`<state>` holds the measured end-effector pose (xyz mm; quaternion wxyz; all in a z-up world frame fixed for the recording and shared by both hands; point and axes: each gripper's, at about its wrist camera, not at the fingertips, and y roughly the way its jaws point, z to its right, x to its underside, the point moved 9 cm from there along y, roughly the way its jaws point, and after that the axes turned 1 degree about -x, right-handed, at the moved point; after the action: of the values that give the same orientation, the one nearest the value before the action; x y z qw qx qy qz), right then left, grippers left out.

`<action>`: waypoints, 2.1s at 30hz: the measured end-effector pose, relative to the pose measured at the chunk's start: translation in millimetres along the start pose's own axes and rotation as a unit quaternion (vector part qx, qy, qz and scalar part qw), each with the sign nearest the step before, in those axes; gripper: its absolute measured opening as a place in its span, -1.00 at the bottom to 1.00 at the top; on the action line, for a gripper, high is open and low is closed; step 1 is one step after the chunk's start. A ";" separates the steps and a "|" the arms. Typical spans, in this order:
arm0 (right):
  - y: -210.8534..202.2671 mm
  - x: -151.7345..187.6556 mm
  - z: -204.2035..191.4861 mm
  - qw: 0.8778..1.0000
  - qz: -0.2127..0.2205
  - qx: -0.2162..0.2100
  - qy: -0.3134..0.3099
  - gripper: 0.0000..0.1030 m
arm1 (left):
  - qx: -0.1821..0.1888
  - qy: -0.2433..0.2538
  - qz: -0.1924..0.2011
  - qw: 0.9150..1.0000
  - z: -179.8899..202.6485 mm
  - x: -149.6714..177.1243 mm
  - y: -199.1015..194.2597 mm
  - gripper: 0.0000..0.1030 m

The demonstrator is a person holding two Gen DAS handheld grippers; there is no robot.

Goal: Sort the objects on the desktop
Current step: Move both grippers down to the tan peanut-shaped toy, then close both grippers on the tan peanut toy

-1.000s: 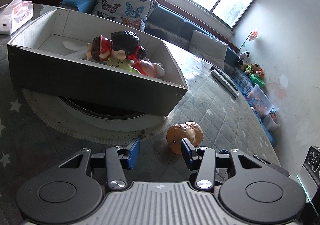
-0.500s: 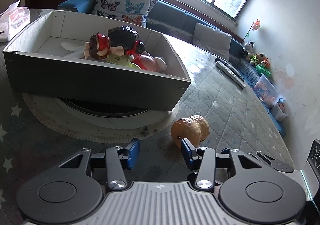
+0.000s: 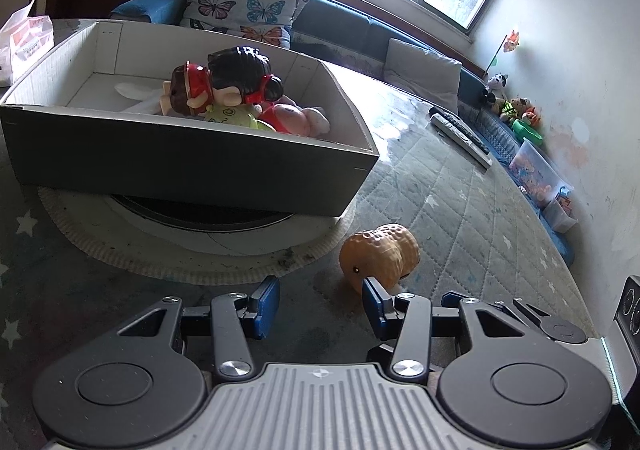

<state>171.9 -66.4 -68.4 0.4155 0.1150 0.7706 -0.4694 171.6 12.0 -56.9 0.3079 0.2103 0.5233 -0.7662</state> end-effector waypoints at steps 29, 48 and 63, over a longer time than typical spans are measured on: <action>19.4 -8.5 -2.5 0.999 -0.009 0.024 -0.048 1.00 | 0.032 0.004 0.010 0.999 6.4 -18.7 -5.8 -0.07; 41.1 -29.9 0.7 0.998 -0.009 0.007 -0.065 0.96 | 0.056 0.032 -0.032 0.997 27.3 -19.9 21.9 -0.07; 42.2 -32.1 -5.8 0.997 -0.010 -0.001 -0.077 0.72 | 0.062 0.020 -0.037 0.997 17.3 -21.8 23.7 -0.21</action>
<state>213.0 -32.3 -69.6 0.4691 0.0704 0.7380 -0.4800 203.7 -4.9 -52.5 0.2553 0.2248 0.4881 -0.8038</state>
